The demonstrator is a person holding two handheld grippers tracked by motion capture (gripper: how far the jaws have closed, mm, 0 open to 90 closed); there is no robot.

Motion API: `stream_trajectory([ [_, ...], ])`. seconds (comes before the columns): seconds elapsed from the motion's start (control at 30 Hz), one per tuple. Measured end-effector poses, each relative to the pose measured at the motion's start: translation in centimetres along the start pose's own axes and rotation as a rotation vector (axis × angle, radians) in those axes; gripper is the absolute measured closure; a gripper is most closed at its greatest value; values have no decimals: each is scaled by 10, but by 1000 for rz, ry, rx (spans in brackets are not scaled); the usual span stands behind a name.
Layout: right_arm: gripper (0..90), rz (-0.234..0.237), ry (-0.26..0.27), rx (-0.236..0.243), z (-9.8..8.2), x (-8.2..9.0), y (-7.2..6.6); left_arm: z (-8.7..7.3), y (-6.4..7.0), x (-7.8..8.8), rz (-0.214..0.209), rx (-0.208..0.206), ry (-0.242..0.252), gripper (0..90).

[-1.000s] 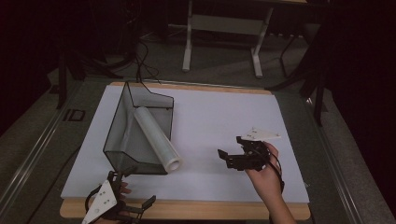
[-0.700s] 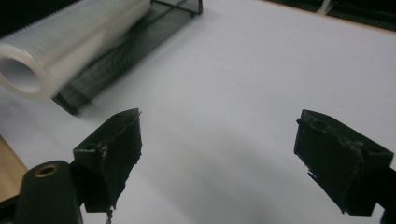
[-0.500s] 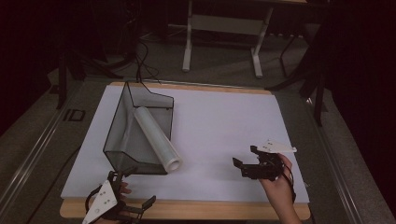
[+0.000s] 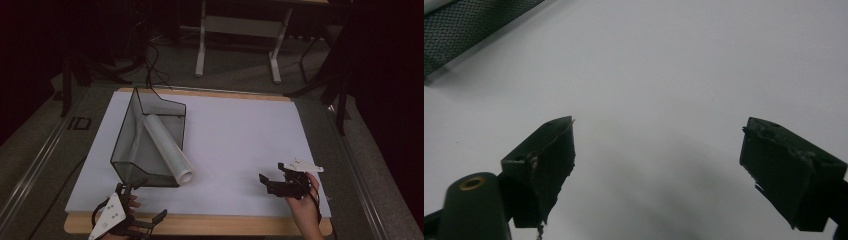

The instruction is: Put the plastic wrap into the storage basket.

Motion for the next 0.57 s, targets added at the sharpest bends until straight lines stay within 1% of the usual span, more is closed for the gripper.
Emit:
stream_trajectory([
  [0.1,137,-9,7,-6,-4,-1,3,0,0,0,-4,-3,-4,0],
  [0.27,137,-48,-8,-16,-10,-4,9,0,0,1,-8,0,1,0],
  [0.43,138,-57,-25,-18,-13,-7,13,0,-1,1,-8,4,-5,0],
  [0.5,137,-48,-26,-21,-14,-8,13,0,-1,0,-10,3,-4,0],
  [0.53,137,-55,-29,-19,-14,-8,13,0,-1,0,-8,0,-7,0],
  [0.57,137,-51,-29,-17,-14,-8,12,0,-1,0,-8,0,-7,0],
])
Point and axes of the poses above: each handheld gripper's, and its own axes: x roughly backward along the jaws, z roughly out of its top, y roughly to its right, the point moved 6 cm from there along -x, roughly forward along the jaws, and after that the axes turned 5 degrees about x, right-handed, at the moved point
